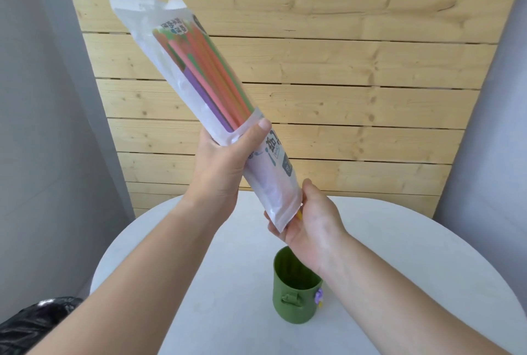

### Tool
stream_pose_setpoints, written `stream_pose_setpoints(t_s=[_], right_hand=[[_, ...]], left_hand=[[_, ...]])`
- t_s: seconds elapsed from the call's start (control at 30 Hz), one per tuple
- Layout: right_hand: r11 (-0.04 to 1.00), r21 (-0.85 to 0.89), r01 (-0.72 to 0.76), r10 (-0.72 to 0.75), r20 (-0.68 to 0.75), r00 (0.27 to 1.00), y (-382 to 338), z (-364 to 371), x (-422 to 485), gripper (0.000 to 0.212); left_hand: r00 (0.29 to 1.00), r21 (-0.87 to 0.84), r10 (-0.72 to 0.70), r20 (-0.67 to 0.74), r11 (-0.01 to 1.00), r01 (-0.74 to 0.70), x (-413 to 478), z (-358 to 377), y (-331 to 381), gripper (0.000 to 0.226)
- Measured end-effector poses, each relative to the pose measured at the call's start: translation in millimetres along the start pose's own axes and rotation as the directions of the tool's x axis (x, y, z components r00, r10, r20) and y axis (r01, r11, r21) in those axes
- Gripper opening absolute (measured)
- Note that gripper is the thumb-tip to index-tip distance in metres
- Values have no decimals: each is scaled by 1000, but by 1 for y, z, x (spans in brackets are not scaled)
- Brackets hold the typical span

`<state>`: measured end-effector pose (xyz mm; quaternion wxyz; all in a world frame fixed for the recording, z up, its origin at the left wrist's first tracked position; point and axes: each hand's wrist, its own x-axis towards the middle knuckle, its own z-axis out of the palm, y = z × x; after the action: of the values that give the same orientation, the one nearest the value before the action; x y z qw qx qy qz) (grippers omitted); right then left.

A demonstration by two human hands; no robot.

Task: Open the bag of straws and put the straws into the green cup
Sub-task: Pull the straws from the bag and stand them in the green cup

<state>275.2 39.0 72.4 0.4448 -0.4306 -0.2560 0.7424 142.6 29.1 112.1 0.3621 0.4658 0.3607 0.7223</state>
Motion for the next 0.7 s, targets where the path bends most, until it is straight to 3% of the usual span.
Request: stream_pose_setpoints(t_s=[0.17, 0.37, 0.5, 0.6, 0.7], right_hand=[[994, -106, 9, -12, -29, 1000, 5, 1, 4, 50], [991, -127, 27, -31, -35, 999, 10, 2, 5, 44], [992, -125, 30, -35, -40, 999, 8, -1, 9, 35], [964, -244, 104, -109, -8, 994, 4, -4, 11, 27], [935, -301, 187, -181, 48, 982, 0, -7, 11, 36]], left_hand=[[999, 39, 21, 33, 999, -22, -3, 1, 3, 58], [999, 23, 20, -32, 1000, -19, -7, -8, 7, 57], [993, -10, -113, 47, 994, 113, -15, -18, -6, 40], [950, -57, -291, 112, 953, 298, -27, -25, -19, 58], [933, -151, -355, 60, 921, 360, -32, -34, -23, 55]])
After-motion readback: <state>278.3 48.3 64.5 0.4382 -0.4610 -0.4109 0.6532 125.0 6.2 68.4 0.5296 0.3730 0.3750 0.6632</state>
